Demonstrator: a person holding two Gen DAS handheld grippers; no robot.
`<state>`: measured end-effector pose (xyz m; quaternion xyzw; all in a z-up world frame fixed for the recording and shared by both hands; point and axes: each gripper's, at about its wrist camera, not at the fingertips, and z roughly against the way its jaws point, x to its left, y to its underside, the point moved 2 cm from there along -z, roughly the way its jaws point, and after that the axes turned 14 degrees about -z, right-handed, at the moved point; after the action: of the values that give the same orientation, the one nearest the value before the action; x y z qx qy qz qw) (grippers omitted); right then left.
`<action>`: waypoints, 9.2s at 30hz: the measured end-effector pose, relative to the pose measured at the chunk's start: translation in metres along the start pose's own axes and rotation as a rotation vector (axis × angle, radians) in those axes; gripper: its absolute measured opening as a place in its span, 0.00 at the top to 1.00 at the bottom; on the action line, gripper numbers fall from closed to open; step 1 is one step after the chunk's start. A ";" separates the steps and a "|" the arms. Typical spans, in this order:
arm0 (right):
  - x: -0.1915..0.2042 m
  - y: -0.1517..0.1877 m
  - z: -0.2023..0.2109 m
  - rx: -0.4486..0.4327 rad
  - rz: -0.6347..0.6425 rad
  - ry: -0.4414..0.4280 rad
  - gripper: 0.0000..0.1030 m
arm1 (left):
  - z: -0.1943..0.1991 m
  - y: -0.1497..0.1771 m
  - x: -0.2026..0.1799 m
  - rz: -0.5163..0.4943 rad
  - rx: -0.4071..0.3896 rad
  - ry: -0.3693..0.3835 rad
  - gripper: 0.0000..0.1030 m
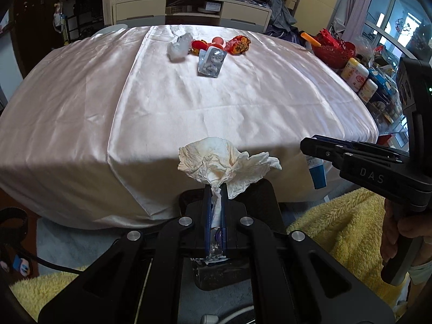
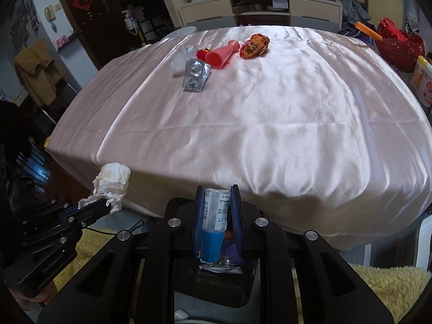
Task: Collect trash
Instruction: 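Carry the tissue and blue tube down over the black bin, then open both tools to drop the tissue and blue tube into the bin, then grasp the silver blister pack with the left tool while the right tool grasps the orange candy wrapper, then lower the blister pack and candy wrapper into the black bin and open both tools, then grasp the clear plastic bag with the left tool while the right tool grasps the pink cone, then lower the plastic bag and pink cone into the black bin and open both tools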
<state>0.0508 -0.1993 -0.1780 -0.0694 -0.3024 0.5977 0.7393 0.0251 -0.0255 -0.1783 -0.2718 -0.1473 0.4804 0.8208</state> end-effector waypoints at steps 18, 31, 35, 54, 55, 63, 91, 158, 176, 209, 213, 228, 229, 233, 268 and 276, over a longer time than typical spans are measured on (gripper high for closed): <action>-0.032 0.064 -0.054 0.190 -0.077 0.028 0.80 | -0.056 0.054 -0.033 -0.027 0.172 0.078 0.95; -0.038 0.057 -0.057 0.196 -0.117 0.050 0.69 | -0.062 0.052 -0.032 -0.025 0.198 0.073 0.67; -0.041 0.051 -0.049 0.160 -0.134 0.056 0.45 | -0.057 0.049 -0.022 -0.024 0.186 0.021 0.51; -0.042 -0.059 -0.001 -0.067 -0.176 0.023 0.12 | -0.017 -0.033 0.022 0.018 0.027 -0.025 0.24; -0.042 -0.066 -0.002 -0.072 -0.173 0.028 0.12 | -0.018 -0.039 0.023 0.019 0.023 -0.025 0.24; -0.040 -0.116 -0.017 -0.110 -0.149 0.064 0.12 | -0.037 -0.090 0.034 0.029 -0.004 -0.011 0.24; -0.021 -0.253 -0.144 -0.071 -0.163 0.077 0.26 | -0.143 -0.187 0.068 0.016 0.028 0.010 0.36; -0.025 0.056 -0.047 0.211 -0.063 0.031 0.50 | -0.050 0.057 -0.027 -0.018 0.174 0.056 0.47; -0.033 -0.003 -0.016 0.053 -0.133 -0.001 0.15 | -0.018 0.014 0.005 0.017 0.075 -0.028 0.22; 0.021 -0.229 -0.119 -0.006 -0.154 -0.063 0.56 | -0.091 -0.176 0.118 0.047 -0.027 -0.125 0.32; 0.027 -0.236 -0.134 0.010 -0.157 -0.067 0.58 | -0.107 -0.189 0.122 0.040 -0.023 -0.115 0.37; 0.037 -0.237 -0.165 0.072 -0.168 -0.090 0.68 | -0.142 -0.201 0.122 0.016 0.005 -0.028 0.73; 0.038 -0.237 -0.166 0.076 -0.166 -0.092 0.69 | -0.142 -0.200 0.121 0.014 0.004 -0.025 0.76; 0.040 -0.234 -0.160 0.080 -0.145 -0.079 0.75 | -0.134 -0.196 0.118 0.014 -0.003 -0.022 0.79; -0.001 -0.024 0.017 -0.008 -0.008 -0.040 0.75 | 0.008 -0.017 0.002 -0.011 -0.028 0.031 0.80; -0.012 0.024 0.001 0.059 -0.043 -0.044 0.75 | -0.006 0.026 -0.019 -0.016 0.031 0.066 0.80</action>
<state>0.0292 -0.2043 -0.1925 -0.0281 -0.3022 0.5916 0.7469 0.0004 -0.0338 -0.1978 -0.2736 -0.1152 0.4666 0.8331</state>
